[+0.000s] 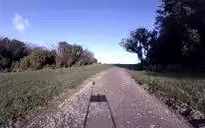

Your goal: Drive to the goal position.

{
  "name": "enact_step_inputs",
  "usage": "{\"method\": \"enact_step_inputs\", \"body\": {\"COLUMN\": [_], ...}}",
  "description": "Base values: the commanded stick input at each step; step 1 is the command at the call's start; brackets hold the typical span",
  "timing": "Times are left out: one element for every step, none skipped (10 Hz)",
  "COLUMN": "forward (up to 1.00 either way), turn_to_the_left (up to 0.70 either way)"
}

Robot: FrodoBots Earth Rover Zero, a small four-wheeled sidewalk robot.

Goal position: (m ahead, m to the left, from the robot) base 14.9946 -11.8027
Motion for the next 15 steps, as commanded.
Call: {"method": "enact_step_inputs", "body": {"forward": [0.50, 0.50, 0.50, 0.50, 0.50, 0.50, 0.50, 0.50, 0.50, 0.50, 0.50, 0.50, 0.50, 0.50, 0.50], "turn_to_the_left": [0.00, 0.00, 0.00, 0.00, 0.00, 0.00, 0.00, 0.00, 0.00, 0.00, 0.00, 0.00, 0.00, 0.00, 0.00]}}
